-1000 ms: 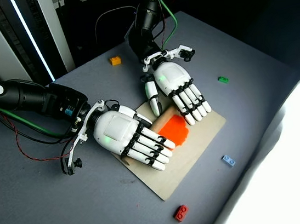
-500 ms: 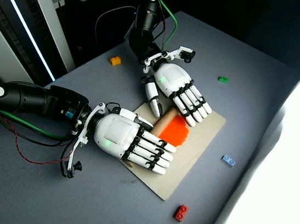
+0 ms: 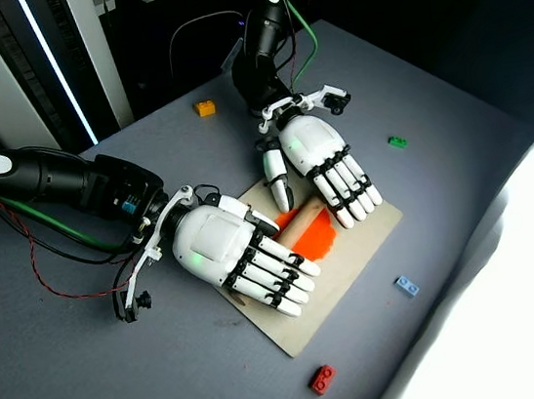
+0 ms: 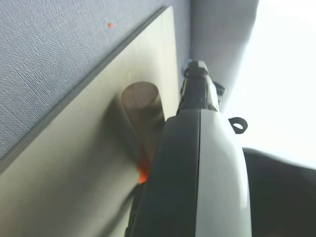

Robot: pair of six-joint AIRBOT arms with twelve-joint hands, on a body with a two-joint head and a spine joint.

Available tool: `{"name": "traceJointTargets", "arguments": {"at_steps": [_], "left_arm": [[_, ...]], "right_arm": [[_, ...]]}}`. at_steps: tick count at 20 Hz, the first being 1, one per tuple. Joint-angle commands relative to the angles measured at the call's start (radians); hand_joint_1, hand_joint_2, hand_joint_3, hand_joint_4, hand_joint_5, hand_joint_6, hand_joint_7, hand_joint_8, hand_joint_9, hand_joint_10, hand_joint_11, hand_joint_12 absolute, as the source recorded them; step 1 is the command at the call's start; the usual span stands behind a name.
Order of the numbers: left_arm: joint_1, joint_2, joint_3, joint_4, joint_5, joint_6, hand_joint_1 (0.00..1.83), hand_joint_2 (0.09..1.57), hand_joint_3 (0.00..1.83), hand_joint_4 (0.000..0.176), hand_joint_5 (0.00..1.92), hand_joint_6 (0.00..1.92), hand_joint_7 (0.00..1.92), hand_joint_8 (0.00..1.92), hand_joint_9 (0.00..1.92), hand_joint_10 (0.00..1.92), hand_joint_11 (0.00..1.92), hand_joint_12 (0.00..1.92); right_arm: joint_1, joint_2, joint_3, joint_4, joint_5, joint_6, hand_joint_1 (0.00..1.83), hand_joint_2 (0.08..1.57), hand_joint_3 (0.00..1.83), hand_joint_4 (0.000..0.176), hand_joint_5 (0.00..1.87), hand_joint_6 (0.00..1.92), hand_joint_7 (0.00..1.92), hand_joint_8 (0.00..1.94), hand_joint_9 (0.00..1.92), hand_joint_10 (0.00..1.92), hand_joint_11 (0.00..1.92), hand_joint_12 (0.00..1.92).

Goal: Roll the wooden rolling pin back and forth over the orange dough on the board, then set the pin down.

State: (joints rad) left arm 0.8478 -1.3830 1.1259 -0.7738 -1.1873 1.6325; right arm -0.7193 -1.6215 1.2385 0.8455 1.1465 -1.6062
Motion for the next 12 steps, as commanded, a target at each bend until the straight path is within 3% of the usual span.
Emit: {"name": "traceJointTargets", "arguments": {"at_steps": [1, 12], "left_arm": [[-0.009, -0.001, 0.009, 0.046, -0.078, 0.003, 0.0, 1.38, 0.01, 0.0, 0.0, 0.0, 0.0, 0.0, 0.0, 0.0, 0.0, 0.0], [-0.026, -0.014, 0.051, 0.034, -0.051, -0.078, 0.0, 1.44, 0.04, 0.0, 0.0, 0.0, 0.0, 0.0, 0.0, 0.0, 0.0, 0.0]], "right_arm": [[0.018, 0.002, 0.004, -0.064, 0.086, 0.008, 0.0, 1.47, 0.0, 0.0, 0.05, 0.0, 0.04, 0.0, 0.01, 0.0, 0.0, 0.0], [0.031, 0.0, 0.039, -0.058, 0.055, 0.037, 0.0, 1.48, 0.01, 0.0, 0.03, 0.0, 0.06, 0.01, 0.02, 0.0, 0.0, 0.0]]}}
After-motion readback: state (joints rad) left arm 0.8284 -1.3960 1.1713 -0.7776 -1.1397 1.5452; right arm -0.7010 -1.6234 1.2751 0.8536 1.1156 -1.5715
